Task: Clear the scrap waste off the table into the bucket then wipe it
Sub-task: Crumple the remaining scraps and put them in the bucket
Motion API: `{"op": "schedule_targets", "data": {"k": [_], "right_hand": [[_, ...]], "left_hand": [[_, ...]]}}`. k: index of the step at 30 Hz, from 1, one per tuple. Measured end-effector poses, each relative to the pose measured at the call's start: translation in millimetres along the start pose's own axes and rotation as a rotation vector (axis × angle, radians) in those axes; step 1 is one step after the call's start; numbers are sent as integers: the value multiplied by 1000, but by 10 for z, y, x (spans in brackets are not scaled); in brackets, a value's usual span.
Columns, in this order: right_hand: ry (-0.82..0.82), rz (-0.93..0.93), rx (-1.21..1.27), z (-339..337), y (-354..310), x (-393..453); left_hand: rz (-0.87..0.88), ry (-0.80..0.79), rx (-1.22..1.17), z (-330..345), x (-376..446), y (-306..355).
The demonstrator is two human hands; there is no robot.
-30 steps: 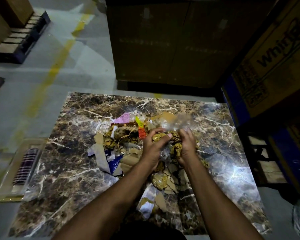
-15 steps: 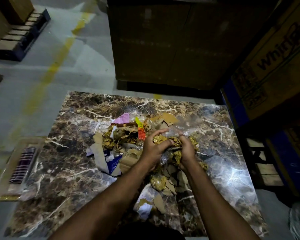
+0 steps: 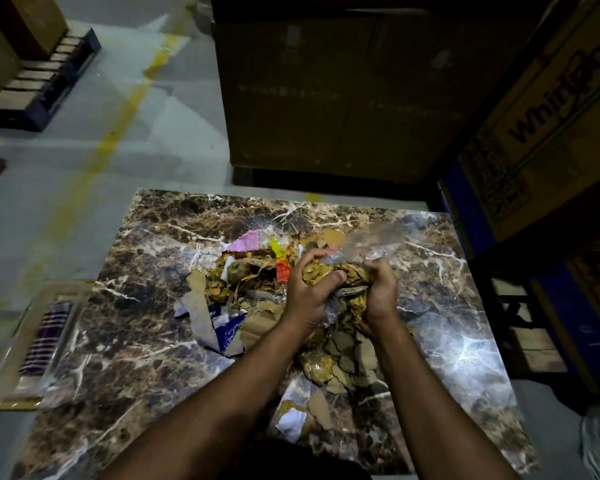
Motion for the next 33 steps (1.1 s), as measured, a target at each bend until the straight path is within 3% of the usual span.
{"op": "schedule_targets", "data": {"k": [2, 6, 10, 15, 18, 22, 33], "right_hand": [[-23, -38, -2, 57, -199, -72], [-61, 80, 75, 197, -356, -179], [-64, 57, 49, 412, -674, -177], [-95, 42, 92, 608, -973, -69], [-125, 129, 40, 653, -931, -148], [-111, 111, 83, 604, -780, -187], [-128, 246, 216, 498, 18, -315]], "left_hand": [[38, -14, 11, 13, -3, 103], [103, -68, 15, 86, 30, 336], [22, -114, -204, 185, 185, 548], [26, -114, -287, 281, 349, 843], [52, -109, -250, 255, 408, 939], [111, -141, -138, 240, 353, 906], [189, -31, -5, -123, -53, 540]]}}
Point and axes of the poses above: each hand's wrist, its own x-axis towards the middle knuckle, its own z-axis out of the palm, y = z × x, the point moved 8 cm from there along x, towards the middle knuckle, and after that the axes turned 2 degrees about -z, right-handed, at the moved point
